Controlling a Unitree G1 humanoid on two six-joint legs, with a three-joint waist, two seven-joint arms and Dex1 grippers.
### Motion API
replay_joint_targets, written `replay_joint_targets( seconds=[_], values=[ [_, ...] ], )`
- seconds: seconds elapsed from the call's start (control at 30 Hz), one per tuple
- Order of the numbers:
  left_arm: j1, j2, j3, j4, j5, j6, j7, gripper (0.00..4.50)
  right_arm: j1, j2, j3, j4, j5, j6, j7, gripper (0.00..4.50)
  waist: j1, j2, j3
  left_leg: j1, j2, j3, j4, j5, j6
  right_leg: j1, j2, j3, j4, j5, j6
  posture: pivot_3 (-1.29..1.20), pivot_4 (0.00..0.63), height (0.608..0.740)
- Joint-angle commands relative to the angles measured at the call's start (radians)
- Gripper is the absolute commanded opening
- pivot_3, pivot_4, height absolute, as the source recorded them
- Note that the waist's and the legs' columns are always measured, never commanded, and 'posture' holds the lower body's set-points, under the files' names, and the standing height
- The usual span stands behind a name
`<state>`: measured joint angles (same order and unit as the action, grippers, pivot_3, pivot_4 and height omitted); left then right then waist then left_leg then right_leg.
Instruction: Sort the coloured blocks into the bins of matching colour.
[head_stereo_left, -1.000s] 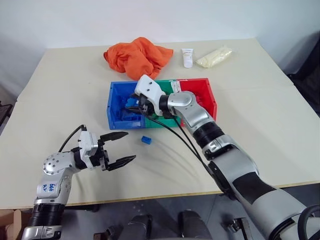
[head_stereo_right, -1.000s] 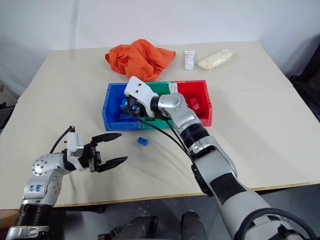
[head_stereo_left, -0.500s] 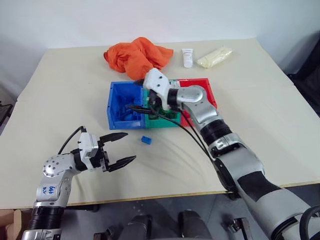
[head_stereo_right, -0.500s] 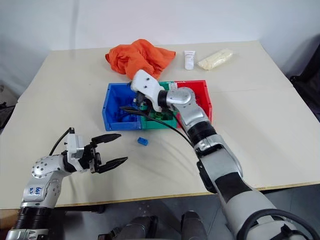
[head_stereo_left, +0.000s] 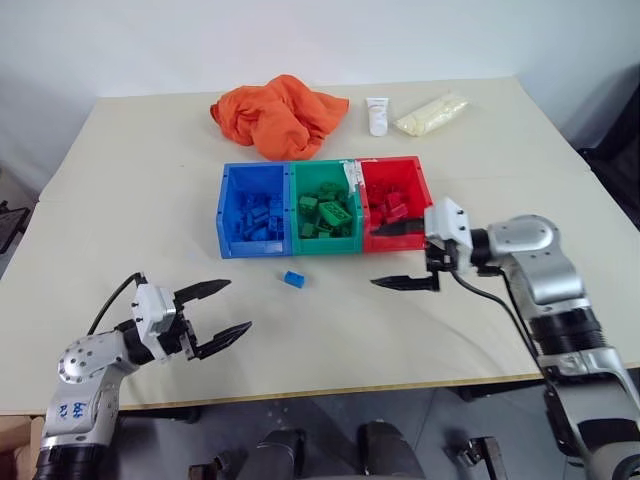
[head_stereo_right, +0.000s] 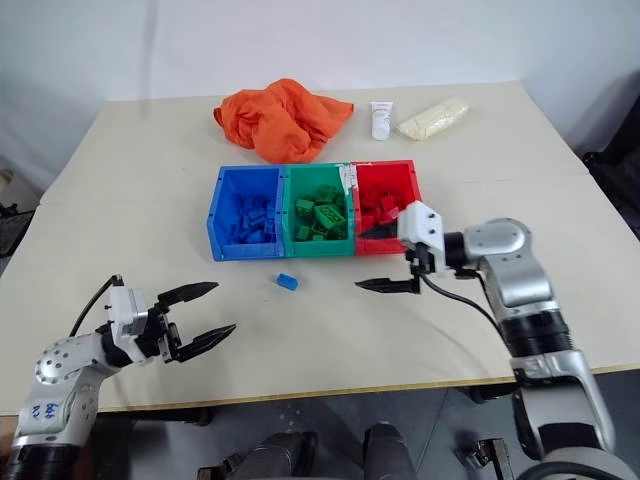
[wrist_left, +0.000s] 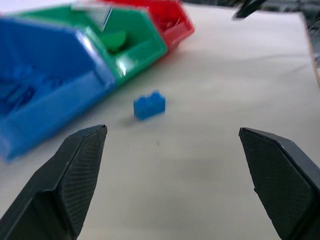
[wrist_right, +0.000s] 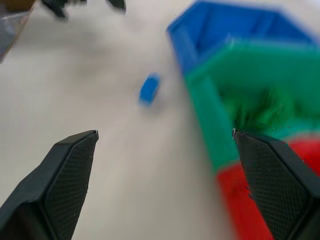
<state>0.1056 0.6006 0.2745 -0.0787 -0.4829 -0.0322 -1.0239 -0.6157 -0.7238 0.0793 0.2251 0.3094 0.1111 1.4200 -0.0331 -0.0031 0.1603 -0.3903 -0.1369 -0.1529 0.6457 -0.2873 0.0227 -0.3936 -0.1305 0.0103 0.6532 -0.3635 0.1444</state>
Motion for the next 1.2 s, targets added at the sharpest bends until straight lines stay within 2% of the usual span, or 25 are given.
replay_joint_targets(
  seconds=[0.03, 0.17, 0.37, 0.57, 0.73, 0.9, 1.2],
  values=[
    [0.072, 0.029, 0.087, -0.084, -0.008, 0.014, 0.044, 4.5, 0.025, -0.042, -0.054, -0.033, 0.031, 0.014, 0.007, 4.48, 0.005, 0.001, 0.001, 0.0, 0.0, 0.001, 0.0, 0.0, 0.0, 0.0, 0.0, 0.001, 0.0, 0.0, 0.0, 0.0, 0.15, 0.74],
    [0.185, 0.051, 0.171, -0.173, -0.01, 0.04, 0.089, 4.5, 0.082, -0.074, -0.09, -0.067, 0.046, 0.041, -0.016, 4.48, 0.012, 0.001, 0.003, 0.0, 0.0, 0.0, 0.0, 0.0, 0.001, 0.001, 0.0, 0.001, -0.001, 0.0, -0.001, 0.0, 0.15, 0.74],
    [0.228, 0.039, 0.158, -0.266, -0.019, 0.08, 0.126, 4.5, 0.115, -0.084, -0.104, -0.123, 0.067, 0.076, -0.027, 4.48, 0.029, 0.004, 0.006, 0.0, 0.0, 0.002, 0.001, -0.001, 0.001, 0.003, 0.0, 0.001, -0.006, 0.0, -0.001, 0.0, 0.15, 0.74],
    [0.066, 0.005, -0.003, -0.224, 0.059, 0.112, 0.187, 4.5, 0.114, -0.076, -0.106, -0.167, 0.085, 0.103, -0.046, 4.48, 0.05, 0.004, 0.007, 0.0, 0.0, 0.001, 0.001, -0.001, 0.001, 0.004, 0.0, -0.001, -0.007, 0.0, 0.0, 0.0, 0.15, 0.74],
    [-0.124, -0.061, -0.17, -0.089, 0.186, 0.098, 0.241, 4.5, 0.14, -0.068, -0.112, -0.22, 0.091, 0.12, -0.09, 4.48, 0.057, 0.004, 0.007, -0.001, 0.0, 0.002, 0.001, -0.001, 0.001, 0.003, 0.0, -0.003, -0.007, 0.0, 0.0, 0.0, 0.15, 0.74],
    [-0.274, -0.134, -0.282, 0.07, 0.271, 0.063, 0.258, 4.5, 0.193, -0.071, -0.138, -0.289, 0.101, 0.15, -0.147, 4.48, 0.058, 0.002, 0.008, -0.001, 0.0, 0.002, 0.001, -0.001, 0.001, 0.002, 0.0, -0.004, -0.005, 0.0, 0.001, 0.0, 0.15, 0.74],
    [-0.47, -0.237, -0.403, 0.325, 0.373, -0.014, 0.26, 4.5, 0.297, -0.076, -0.189, -0.404, 0.117, 0.191, -0.234, 4.48, 0.06, 0.0, 0.009, -0.001, 0.0, 0.004, 0.004, -0.001, 0.001, 0.001, 0.0, -0.005, -0.001, 0.0, 0.001, 0.0, 0.15, 0.74]
  ],
)
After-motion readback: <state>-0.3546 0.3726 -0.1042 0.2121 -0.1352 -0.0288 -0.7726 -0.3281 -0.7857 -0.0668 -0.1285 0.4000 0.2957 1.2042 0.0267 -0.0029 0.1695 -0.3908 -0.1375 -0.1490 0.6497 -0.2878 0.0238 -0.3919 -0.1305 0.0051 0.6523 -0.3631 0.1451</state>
